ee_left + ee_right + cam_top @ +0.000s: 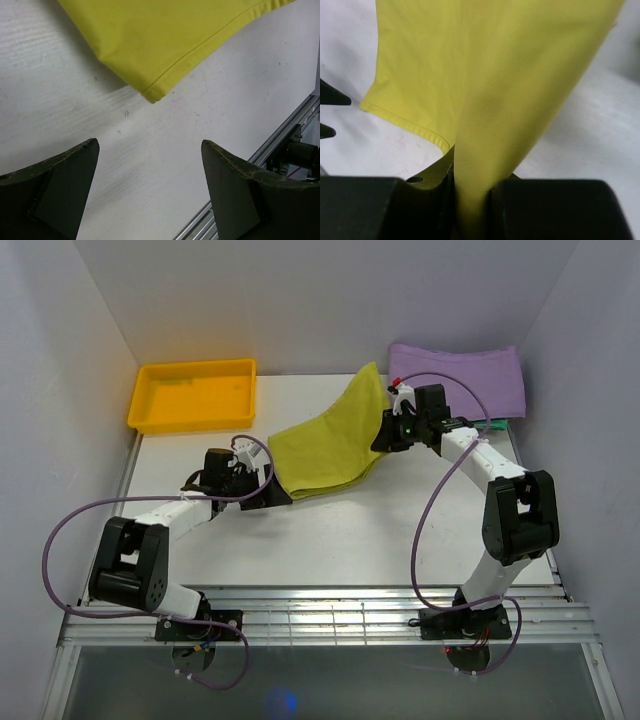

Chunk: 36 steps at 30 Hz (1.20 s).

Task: Fold and stack the trousers
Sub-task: Neatly place the folded trousers to the corner

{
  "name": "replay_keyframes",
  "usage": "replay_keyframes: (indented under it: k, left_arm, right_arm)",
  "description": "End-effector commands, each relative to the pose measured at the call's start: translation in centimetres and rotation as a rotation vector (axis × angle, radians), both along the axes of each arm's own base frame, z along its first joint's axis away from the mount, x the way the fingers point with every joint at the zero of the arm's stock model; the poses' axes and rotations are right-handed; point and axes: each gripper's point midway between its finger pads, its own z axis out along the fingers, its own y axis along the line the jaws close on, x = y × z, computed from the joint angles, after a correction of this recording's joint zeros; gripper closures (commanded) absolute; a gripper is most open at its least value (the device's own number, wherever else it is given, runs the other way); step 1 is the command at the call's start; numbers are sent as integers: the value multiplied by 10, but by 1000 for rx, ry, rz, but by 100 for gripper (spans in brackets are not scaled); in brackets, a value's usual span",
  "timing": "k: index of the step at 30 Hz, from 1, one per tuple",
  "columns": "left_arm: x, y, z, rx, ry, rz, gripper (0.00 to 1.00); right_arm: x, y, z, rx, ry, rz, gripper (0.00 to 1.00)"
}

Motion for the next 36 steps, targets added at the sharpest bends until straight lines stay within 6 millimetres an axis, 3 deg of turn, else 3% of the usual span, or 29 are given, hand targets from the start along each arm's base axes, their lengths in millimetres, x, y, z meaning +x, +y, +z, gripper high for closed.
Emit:
replay_keyframes:
  k: [1,2,4,10,11,13,14,17,18,19,21,25,30,34,36]
  left_arm:
    - [32,-15,32,-66,-138,-42,6]
    - [34,-15,29,-58,-139,-44,6]
    - [34,-16,28,-53,-161,-57,6]
    - [28,-10,24,-23,-190,-64,6]
    - [27,-9,23,-20,-191,-61,6]
    - [23,-9,24,-20,-199,-66,6]
    - [23,-9,25,-20,-205,-67,6]
    - [19,-7,25,-13,-215,-66,6]
    - [18,-6,25,-10,-216,-64,6]
    - [16,-5,24,-10,-213,-62,6]
    - [14,-5,22,-13,-205,-61,6]
    - [8,-5,17,-18,-186,-60,6]
    - [6,-6,15,-24,-176,-63,6]
    - [3,-7,10,-33,-155,-65,6]
    - [2,-8,7,-37,-146,-66,7]
  right_arm:
    - [67,-25,64,-64,-306,-5,92]
    - [79,-35,61,-71,-304,-20,92]
    - [104,-43,74,-69,-340,-36,92]
    - [143,-52,95,-80,-391,-65,92]
    - [150,-53,112,-76,-426,-75,92]
    - [160,-60,119,-66,-435,-100,92]
    - [165,-61,137,-56,-473,-108,92]
    - [178,-70,157,-43,-518,-128,92]
    - [183,-72,179,-34,-565,-134,92]
    - [187,-77,179,-37,-564,-141,92]
    - [191,-80,204,-31,-624,-139,92]
    - [195,-88,227,-33,-688,-129,92]
    - [190,-96,240,-72,-740,-105,92]
    - [183,-105,261,-55,-793,-89,92]
    - [178,-99,271,-18,-811,-56,92]
